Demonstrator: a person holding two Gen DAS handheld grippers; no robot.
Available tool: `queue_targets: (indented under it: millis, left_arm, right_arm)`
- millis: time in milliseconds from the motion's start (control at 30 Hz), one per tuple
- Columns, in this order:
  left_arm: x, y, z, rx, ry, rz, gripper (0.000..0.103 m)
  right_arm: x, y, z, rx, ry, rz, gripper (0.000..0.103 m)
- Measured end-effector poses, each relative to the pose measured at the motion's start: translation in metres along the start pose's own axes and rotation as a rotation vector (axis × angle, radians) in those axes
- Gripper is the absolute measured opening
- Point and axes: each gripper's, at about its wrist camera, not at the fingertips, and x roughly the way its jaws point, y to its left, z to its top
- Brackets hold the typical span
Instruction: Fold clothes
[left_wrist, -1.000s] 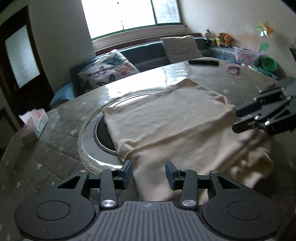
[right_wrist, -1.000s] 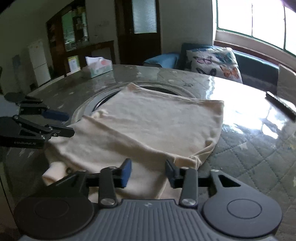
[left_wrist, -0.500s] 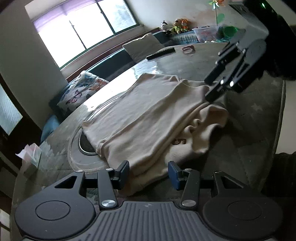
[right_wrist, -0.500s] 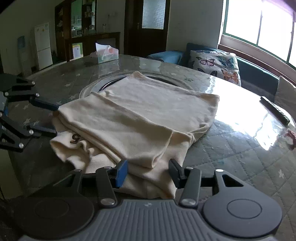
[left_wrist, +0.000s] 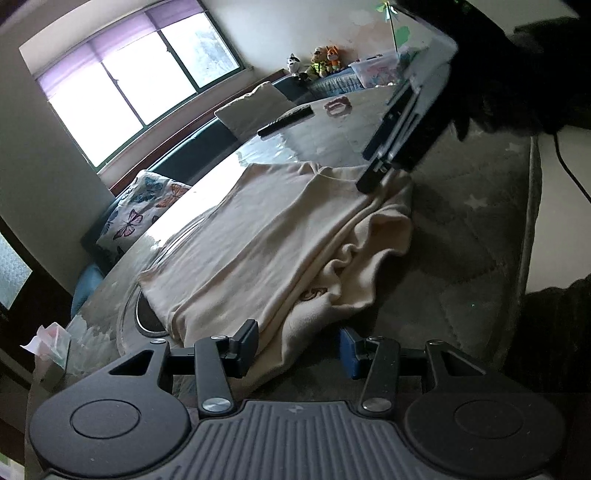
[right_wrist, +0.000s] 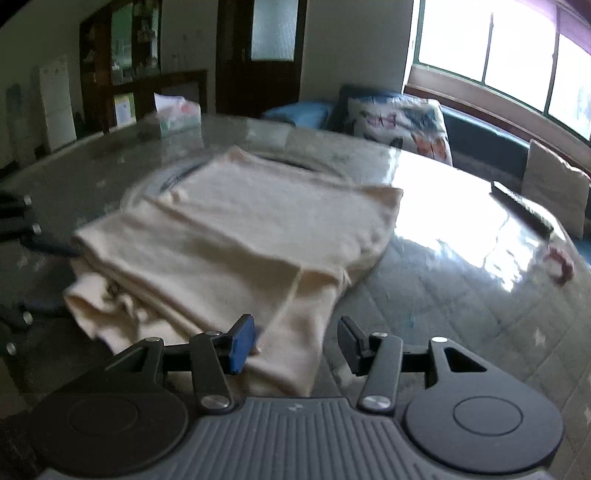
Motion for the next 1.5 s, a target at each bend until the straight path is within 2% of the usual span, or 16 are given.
queue_targets:
  millis: [167, 233, 300, 400, 467, 700, 833, 900, 967, 1067, 1133, 1200, 1233, 1500]
  left_arm:
    - [0.003, 0.002, 0.005, -0.033, -0.022, -0.029, 0.022]
    - [0.004, 0.006, 0.008, -0.061, -0.030, -0.036, 0.017]
    - [0.004, 0.015, 0.011, -0.111, -0.034, -0.037, 0.016]
    - [0.004, 0.028, 0.015, -0.185, -0.037, -0.047, 0.012]
    - [0.007, 0.035, 0.018, -0.216, -0.035, -0.050, 0.011]
    - [0.016, 0.057, 0.026, -0.288, -0.025, -0.067, 0.010]
    - [0.018, 0.062, 0.024, -0.303, -0.022, -0.080, 0.010]
    - [0.019, 0.063, 0.023, -0.308, -0.022, -0.085, 0.011]
    - [0.018, 0.062, 0.022, -0.312, -0.021, -0.090, 0.013]
    - [0.015, 0.061, 0.019, -0.307, -0.027, -0.095, 0.015]
    - [0.011, 0.059, 0.017, -0.302, -0.027, -0.096, 0.021]
    - [0.007, 0.056, 0.014, -0.287, -0.026, -0.092, 0.032]
    - [0.006, 0.054, 0.012, -0.275, -0.023, -0.083, 0.043]
    - [0.007, 0.041, -0.005, -0.150, 0.023, -0.011, 0.045]
  right_arm:
    - [-0.014, 0.008, -0.002, -0.094, -0.007, 0.049, 0.054]
    - [-0.021, 0.012, -0.003, -0.137, -0.012, 0.071, 0.055]
    - [-0.028, 0.016, -0.003, -0.181, -0.018, 0.093, 0.064]
    - [-0.038, 0.022, -0.003, -0.246, -0.026, 0.127, 0.067]
    - [-0.043, 0.027, -0.004, -0.288, -0.031, 0.148, 0.074]
    - [-0.025, 0.050, -0.006, -0.387, -0.044, 0.183, 0.072]
    - [-0.007, 0.049, 0.001, -0.377, -0.034, 0.174, 0.061]
    - [0.001, 0.046, 0.003, -0.373, -0.011, 0.167, 0.051]
    - [0.008, 0.042, 0.006, -0.361, 0.009, 0.165, 0.032]
    - [0.008, 0.031, 0.014, -0.297, 0.024, 0.195, 0.021]
    - [0.008, 0.024, 0.022, -0.255, 0.028, 0.214, 0.017]
    - [0.009, 0.020, 0.028, -0.234, 0.028, 0.222, 0.015]
    - [0.009, 0.018, 0.031, -0.225, 0.028, 0.224, 0.014]
    - [0.008, 0.007, 0.050, -0.157, 0.001, 0.223, 0.009]
